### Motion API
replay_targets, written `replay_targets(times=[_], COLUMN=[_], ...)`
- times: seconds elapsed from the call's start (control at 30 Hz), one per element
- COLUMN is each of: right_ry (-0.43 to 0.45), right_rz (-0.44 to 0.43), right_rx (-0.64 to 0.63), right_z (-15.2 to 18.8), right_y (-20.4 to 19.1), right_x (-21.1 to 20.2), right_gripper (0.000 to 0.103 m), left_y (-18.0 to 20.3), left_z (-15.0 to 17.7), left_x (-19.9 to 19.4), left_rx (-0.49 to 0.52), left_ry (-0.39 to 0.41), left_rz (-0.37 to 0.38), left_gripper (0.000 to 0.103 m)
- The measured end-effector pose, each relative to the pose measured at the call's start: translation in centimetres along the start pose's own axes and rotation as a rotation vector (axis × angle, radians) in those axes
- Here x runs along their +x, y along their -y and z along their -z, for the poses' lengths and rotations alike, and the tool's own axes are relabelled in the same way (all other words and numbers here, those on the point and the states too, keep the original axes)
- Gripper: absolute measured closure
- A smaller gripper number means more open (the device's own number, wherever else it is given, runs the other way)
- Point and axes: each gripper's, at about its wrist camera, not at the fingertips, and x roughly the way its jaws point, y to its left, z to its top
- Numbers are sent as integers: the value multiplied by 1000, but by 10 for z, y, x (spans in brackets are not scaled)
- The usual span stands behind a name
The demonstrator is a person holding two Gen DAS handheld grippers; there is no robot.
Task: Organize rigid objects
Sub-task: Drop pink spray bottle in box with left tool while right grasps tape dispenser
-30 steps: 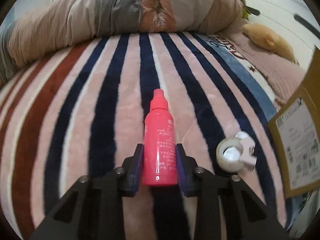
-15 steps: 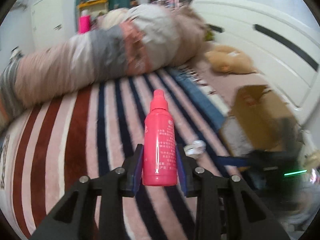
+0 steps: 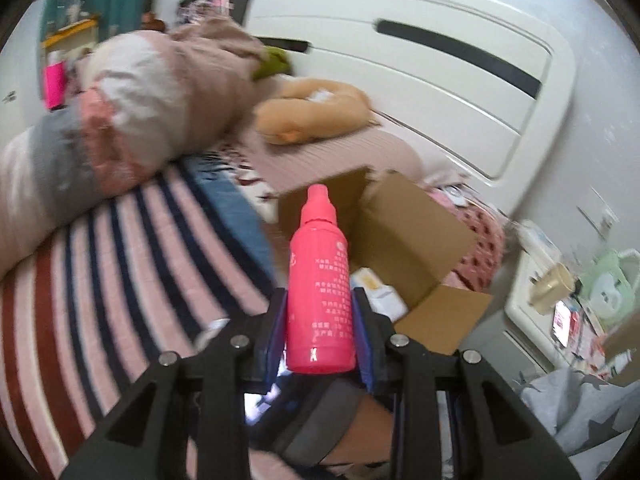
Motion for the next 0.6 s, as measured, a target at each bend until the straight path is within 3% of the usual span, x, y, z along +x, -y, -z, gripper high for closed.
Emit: replay_targets(times=[0.13,0.3,0.4,0.6], right_ry=[36,32,31,37], right_rz=[-46,-105,-133,-243], right_rx=[-20,-14,-5,14], right_z=[3,8,10,12], right_y=[-3,-3,0,2], right_x=[-12,-22,-25,-38], right_gripper=[64,64,64,64], left_y=[23,36,32,-5], left_z=[-10,-14,-16,-11], left_x=[37,67,54,-4], left_rx=[45,86,64,-11], left_ry=[-81,-145,-99,21], left_rz=[52,44,71,31], left_gripper=[75,72,57,49])
